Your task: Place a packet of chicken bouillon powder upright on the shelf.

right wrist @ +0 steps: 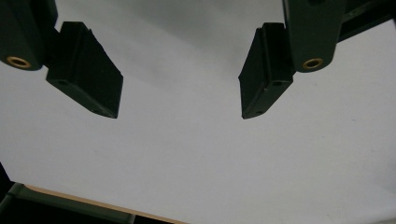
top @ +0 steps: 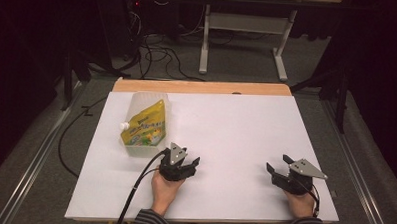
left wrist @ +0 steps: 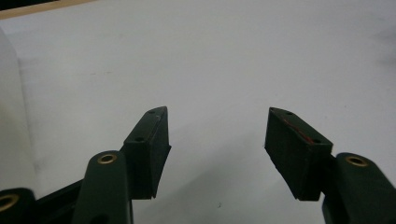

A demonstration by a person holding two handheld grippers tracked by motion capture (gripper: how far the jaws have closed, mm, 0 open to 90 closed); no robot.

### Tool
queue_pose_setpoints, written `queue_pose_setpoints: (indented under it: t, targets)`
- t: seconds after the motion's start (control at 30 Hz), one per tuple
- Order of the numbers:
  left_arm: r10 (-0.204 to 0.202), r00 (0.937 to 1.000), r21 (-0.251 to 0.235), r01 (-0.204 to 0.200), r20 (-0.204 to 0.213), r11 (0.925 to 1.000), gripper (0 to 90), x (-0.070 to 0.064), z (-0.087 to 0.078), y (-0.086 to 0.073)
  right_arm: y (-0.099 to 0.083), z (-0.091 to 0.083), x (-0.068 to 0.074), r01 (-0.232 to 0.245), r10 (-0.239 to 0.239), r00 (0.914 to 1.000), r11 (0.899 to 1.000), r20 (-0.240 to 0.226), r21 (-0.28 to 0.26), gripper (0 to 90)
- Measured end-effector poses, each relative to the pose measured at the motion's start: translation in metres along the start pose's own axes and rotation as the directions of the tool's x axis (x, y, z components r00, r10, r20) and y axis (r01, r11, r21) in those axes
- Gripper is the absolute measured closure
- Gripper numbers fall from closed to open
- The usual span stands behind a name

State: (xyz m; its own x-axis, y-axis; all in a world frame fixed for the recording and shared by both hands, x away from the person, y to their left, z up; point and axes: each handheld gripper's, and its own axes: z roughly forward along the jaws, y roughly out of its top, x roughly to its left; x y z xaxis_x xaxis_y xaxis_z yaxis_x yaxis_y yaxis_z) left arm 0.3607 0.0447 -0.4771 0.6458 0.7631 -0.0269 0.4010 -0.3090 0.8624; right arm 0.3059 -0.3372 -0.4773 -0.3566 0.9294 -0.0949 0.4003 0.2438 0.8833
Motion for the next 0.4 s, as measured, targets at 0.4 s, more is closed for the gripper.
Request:
queue_pose_setpoints:
  t: [0.4]
  targets:
    - [-0.009, 0.9999, -0.021, 0.009, -0.005, 0.9997, 41.1, -0.0011, 0.0003, -0.0047, 0.0001, 0.0002, 0.0008, 0.01, -0.01, 0.9999, 1.0, 0.005, 0.006, 30.8]
